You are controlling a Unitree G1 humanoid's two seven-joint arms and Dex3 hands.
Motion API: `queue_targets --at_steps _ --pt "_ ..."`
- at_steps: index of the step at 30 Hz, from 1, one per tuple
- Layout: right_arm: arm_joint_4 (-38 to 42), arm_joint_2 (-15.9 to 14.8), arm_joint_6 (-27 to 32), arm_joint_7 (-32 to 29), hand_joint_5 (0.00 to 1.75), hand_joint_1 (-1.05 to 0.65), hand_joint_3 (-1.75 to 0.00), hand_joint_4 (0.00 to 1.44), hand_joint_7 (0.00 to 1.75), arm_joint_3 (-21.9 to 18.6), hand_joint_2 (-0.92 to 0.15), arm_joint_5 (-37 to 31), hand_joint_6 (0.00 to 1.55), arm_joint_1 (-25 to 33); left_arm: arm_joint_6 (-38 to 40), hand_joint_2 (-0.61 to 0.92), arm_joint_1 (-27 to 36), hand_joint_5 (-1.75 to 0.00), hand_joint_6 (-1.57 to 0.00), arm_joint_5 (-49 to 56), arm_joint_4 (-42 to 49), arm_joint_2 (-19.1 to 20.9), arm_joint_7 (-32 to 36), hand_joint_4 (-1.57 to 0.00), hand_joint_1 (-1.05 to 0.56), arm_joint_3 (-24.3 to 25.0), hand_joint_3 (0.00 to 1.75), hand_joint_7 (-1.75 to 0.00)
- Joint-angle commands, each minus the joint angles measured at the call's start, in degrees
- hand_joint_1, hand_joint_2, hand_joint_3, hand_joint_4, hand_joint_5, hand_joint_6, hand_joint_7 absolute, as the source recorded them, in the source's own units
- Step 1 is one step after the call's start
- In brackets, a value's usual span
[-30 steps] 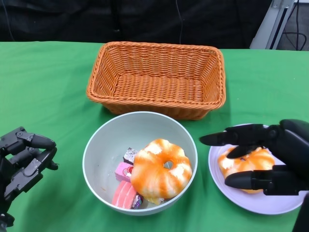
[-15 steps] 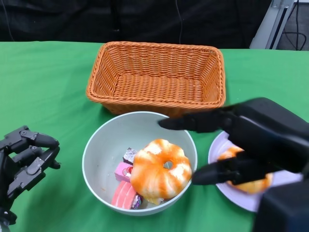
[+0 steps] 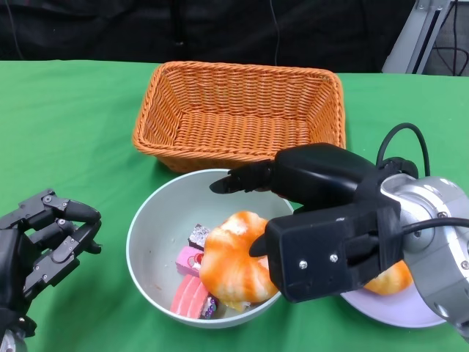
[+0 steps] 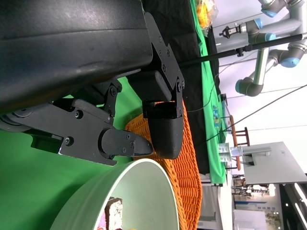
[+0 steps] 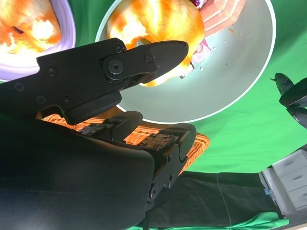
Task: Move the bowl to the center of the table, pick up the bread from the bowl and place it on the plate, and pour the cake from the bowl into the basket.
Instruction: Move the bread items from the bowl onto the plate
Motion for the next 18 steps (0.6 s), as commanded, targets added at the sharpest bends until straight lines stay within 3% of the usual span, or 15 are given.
queue_targets --at_steps 1,5,18 --pt "0.5 0.1 -0.9 0.1 0.01 -0.79 -0.13 0.51 0.01 -0.4 -0.92 -0.5 0.43 -1.1 -1.0 0.92 0.0 -1.49 -0.88 0.0 0.4 0.7 0.7 -0.78 -0.17 0.3 0.25 -0.98" --pt "15.1 5.1 -3.8 -0.3 0.0 -0.81 -0.13 0.5 0.0 3.8 -0.92 -0.7 0.43 -6.3 -1.6 0.92 0.3 -1.49 -0.87 0.2 -0.3 -0.2 0.8 -0.79 -0.16 -0.1 0.27 -0.99" --pt "20.5 7.5 -4.7 -0.1 0.0 -0.81 -0.15 0.48 0.0 5.8 -0.92 -3.5 0.42 -7.5 -1.5 0.92 0.2 -1.47 -0.88 0.2 -0.3 -0.5 0.6 -0.8 -0.15 -0.1 0.28 -0.97"
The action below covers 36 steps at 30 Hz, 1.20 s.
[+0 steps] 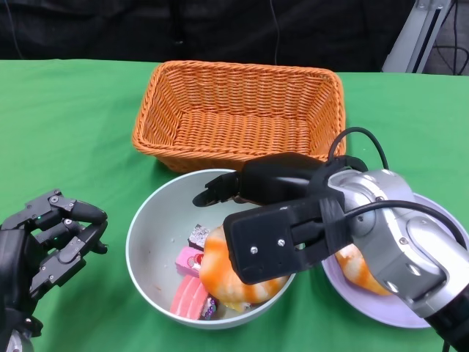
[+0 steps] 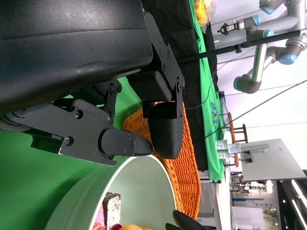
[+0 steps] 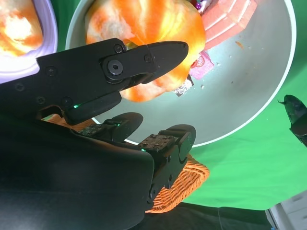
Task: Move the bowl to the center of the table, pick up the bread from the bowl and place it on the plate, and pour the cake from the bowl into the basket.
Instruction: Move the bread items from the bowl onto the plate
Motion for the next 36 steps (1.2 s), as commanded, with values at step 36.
queue_targets --at_steps 36 --pt "30.5 10.9 -3.9 -0.2 0.02 -0.91 -0.2 0.22 0.0 10.7 -0.92 -9.4 0.33 -7.9 -1.3 0.92 1.3 -1.48 -0.89 -0.1 -1.8 0.3 1.9 -0.79 -0.11 -1.1 0.32 -1.0"
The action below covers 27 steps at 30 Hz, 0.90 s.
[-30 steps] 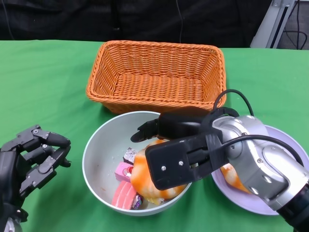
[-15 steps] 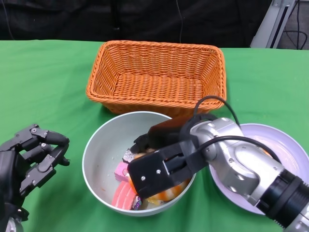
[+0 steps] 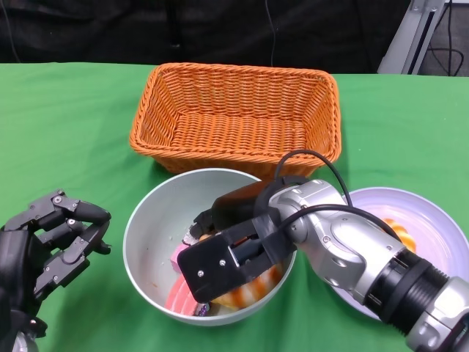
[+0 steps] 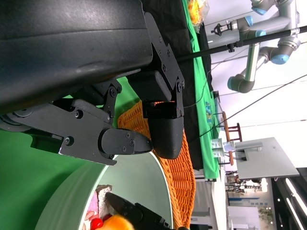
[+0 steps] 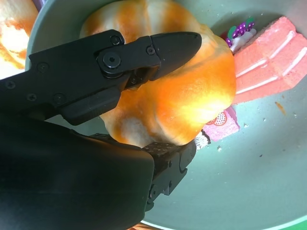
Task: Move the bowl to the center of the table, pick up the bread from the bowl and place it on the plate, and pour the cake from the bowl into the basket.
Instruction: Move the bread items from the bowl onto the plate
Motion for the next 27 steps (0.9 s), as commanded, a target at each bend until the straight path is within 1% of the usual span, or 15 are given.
queue_targets --at_steps 1,6,9,12,13,16,17,18,19,20,21,22,24,26,27 --pt "4.0 0.5 0.0 -0.6 0.02 -0.91 -0.2 0.23 0.0 1.7 -0.92 -1.2 0.33 0.7 -0.8 0.92 0.3 -1.48 -0.89 -0.1 -0.2 0.7 0.1 -0.8 -0.11 0.2 0.33 -0.99" --pt "7.0 1.3 -0.6 -1.1 0.0 -0.91 -0.21 0.2 0.0 4.6 -0.92 -3.2 0.33 -0.5 0.0 0.91 0.7 -1.47 -0.9 -0.2 -0.9 0.7 0.3 -0.8 -0.11 0.2 0.34 -0.99" --pt "9.0 2.0 -1.3 -1.0 0.02 -0.9 -0.23 0.23 0.01 6.8 -0.92 -5.2 0.34 -1.4 -0.9 0.9 0.8 -1.47 -0.9 0.4 -0.7 0.8 0.6 -0.8 -0.12 0.1 0.35 -0.98" --pt "10.4 2.4 -1.4 -1.6 0.05 -0.89 -0.24 0.29 0.01 7.8 -0.92 -6.1 0.36 -1.8 -1.0 0.9 0.9 -1.47 -0.9 0.5 -0.7 0.9 0.6 -0.81 -0.12 0.1 0.34 -0.98" --pt "10.7 2.6 -1.2 -1.9 0.08 -0.86 -0.21 0.36 0.02 7.8 -0.92 -6.2 0.39 -1.8 -1.0 0.9 0.9 -1.46 -0.89 0.5 -0.7 0.8 0.7 -0.81 -0.12 0.2 0.34 -0.98" --pt "11.3 2.9 -1.1 -2.4 0.09 -0.84 -0.19 0.4 0.02 7.7 -0.92 -6.3 0.41 -1.7 -1.0 0.91 0.8 -1.46 -0.9 0.5 -0.8 0.8 0.7 -0.81 -0.12 0.2 0.34 -0.97" --pt "11.7 3.1 -0.9 -2.9 0.11 -0.81 -0.18 0.44 0.03 8.2 -0.92 -7.0 0.42 -1.9 -1.0 0.91 0.8 -1.46 -0.9 0.4 -0.8 0.8 0.6 -0.81 -0.12 0.2 0.34 -0.97" --pt "12.0 3.1 -0.4 -3.7 0.13 -0.73 -0.13 0.52 0.03 8.4 -0.92 -7.5 0.44 -1.8 -0.8 0.91 0.8 -1.46 -0.9 0.1 -0.8 0.7 0.4 -0.81 -0.11 0.2 0.34 -0.97" --pt "12.2 3.2 0.1 -4.4 0.73 -0.48 -0.07 0.77 0.02 8.4 -0.91 -7.8 0.51 -1.7 -0.8 0.91 0.7 -1.46 -0.9 0.0 -0.7 0.7 0.4 -0.81 -0.11 0.3 0.34 -0.97" --pt "12.4 3.3 0.4 -4.9 1.1 -0.37 -0.04 0.77 0.02 8.2 -0.92 -8.0 0.56 -1.7 -0.8 0.91 0.6 -1.46 -0.9 0.0 -0.6 0.7 0.4 -0.81 -0.1 0.3 0.35 -0.97" --pt "12.3 3.3 0.7 -5.3 1.29 -0.32 -0.02 0.77 0.02 8.0 -0.92 -8.0 0.58 -1.6 -0.9 0.91 0.6 -1.46 -0.9 -0.1 -0.5 0.7 0.3 -0.81 -0.1 0.3 0.35 -0.98" --pt "12.3 3.3 0.9 -5.5 1.45 -0.26 -0.01 0.73 0.02 7.9 -0.92 -8.0 0.63 -1.6 -1.0 0.91 0.5 -1.46 -0.9 -0.1 -0.4 0.7 0.2 -0.81 -0.1 0.3 0.35 -0.98" --pt "12.3 3.3 1.5 -6.7 1.53 -0.24 -0.02 0.68 0.04 7.6 -0.92 -8.2 0.69 -1.5 -1.1 0.91 0.4 -1.46 -0.9 0.2 -0.2 0.8 0.4 -0.81 -0.1 0.3 0.35 -0.98" --pt "12.4 3.2 1.8 -7.6 1.55 -0.26 -0.03 0.66 0.06 7.6 -0.92 -8.3 0.74 -1.5 -1.3 0.9 0.3 -1.46 -0.9 0.4 0.0 0.9 0.5 -0.81 -0.11 0.3 0.35 -0.98" --pt "12.5 3.1 1.7 -9.5 1.55 -0.26 -0.04 0.66 0.06 7.4 -0.92 -8.3 0.75 -1.0 -1.2 0.9 0.3 -1.46 -0.9 0.3 0.0 0.9 0.4 -0.8 -0.11 0.2 0.35 -0.98"
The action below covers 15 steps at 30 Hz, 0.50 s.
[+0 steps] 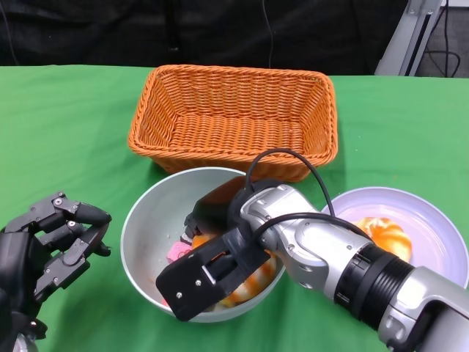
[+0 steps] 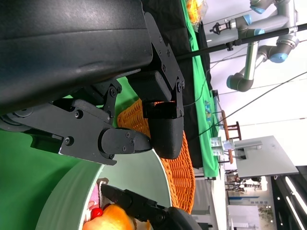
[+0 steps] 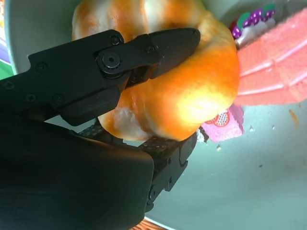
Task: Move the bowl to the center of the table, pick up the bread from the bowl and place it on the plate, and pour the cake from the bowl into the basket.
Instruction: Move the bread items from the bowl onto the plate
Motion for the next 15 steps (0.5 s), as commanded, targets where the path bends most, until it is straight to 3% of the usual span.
queue_targets --at_steps 1,5,9,11,15 --pt "2.6 -1.3 1.2 -3.3 1.52 -0.25 -0.04 0.66 0.06 0.5 -0.92 -1.4 0.77 3.6 -1.0 0.91 0.1 -1.46 -0.9 -0.1 -0.1 0.8 0.2 -0.8 -0.11 0.3 0.35 -0.99" --pt "3.0 -1.5 0.2 -8.5 1.42 -0.23 -0.05 0.68 0.06 -1.4 -0.92 -0.3 0.85 5.1 -0.5 0.9 0.2 -1.46 -0.9 -0.1 -0.6 0.6 0.6 -0.81 -0.1 0.2 0.36 -0.99" --pt "2.4 -2.9 -4.9 -18.0 1.34 -0.24 -0.15 0.69 0.04 -5.5 -0.92 2.6 0.87 7.8 -0.8 0.9 0.1 -1.46 -0.9 -0.2 -0.2 0.5 0.4 -0.81 -0.1 0.2 0.37 -0.99" --pt "2.3 -3.2 -6.7 -21.5 1.55 -0.23 -0.21 0.68 0.02 -7.1 -0.92 3.7 0.87 8.7 -0.7 0.9 0.1 -1.47 -0.9 -0.1 -0.2 0.5 0.5 -0.81 -0.09 0.2 0.38 -0.99" --pt "1.8 -3.6 -9.6 -27.5 1.63 -0.2 -0.21 0.67 0.01 -9.8 -0.92 5.1 0.88 9.9 -0.8 0.89 0.1 -1.47 -0.9 0.4 0.0 0.5 0.8 -0.81 -0.09 0.1 0.4 -0.98"
